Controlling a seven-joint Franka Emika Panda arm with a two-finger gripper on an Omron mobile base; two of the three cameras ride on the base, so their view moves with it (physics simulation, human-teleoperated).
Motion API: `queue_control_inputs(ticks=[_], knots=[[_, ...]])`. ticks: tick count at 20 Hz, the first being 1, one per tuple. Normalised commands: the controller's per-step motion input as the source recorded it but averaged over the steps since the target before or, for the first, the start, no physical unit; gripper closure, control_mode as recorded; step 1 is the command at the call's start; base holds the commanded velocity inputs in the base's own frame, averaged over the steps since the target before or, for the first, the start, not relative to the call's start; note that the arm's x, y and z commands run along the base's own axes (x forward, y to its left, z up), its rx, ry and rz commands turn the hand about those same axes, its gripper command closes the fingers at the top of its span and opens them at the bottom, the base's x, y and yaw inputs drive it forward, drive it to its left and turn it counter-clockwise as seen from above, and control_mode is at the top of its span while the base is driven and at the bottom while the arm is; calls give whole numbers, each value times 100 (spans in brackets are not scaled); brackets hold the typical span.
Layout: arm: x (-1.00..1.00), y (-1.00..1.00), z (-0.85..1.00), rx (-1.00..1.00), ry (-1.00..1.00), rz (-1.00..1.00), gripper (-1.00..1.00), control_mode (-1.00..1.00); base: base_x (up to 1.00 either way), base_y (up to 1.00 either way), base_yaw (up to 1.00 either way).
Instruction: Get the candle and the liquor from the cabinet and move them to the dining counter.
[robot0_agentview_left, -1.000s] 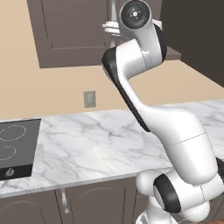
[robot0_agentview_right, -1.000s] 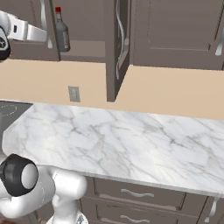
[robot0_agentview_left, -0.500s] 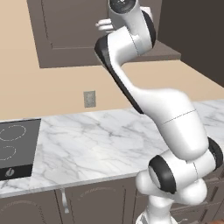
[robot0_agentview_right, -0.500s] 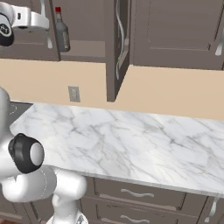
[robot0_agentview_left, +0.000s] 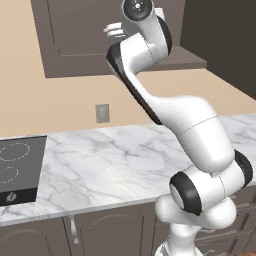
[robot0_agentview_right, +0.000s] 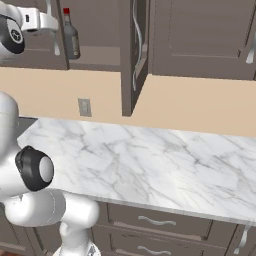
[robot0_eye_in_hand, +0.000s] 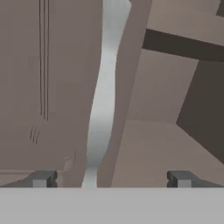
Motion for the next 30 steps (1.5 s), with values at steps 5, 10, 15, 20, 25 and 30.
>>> queue_control_inputs(ticks=[5, 10, 15, 20, 25, 30], knots=[[44, 0, 1, 0, -4, 1, -100, -100, 0, 0, 0], [48, 3, 0, 3, 4, 0, -100, -100, 0, 0, 0], [38, 12, 8, 6, 2, 0, -100, -100, 0, 0, 0], [24, 18, 15, 3, 3, 0, -100, -100, 0, 0, 0], [32, 4, 2, 2, 1, 0, -100, -100, 0, 0, 0], [34, 0, 0, 1, 0, 0, 100, -100, 0, 0, 0]])
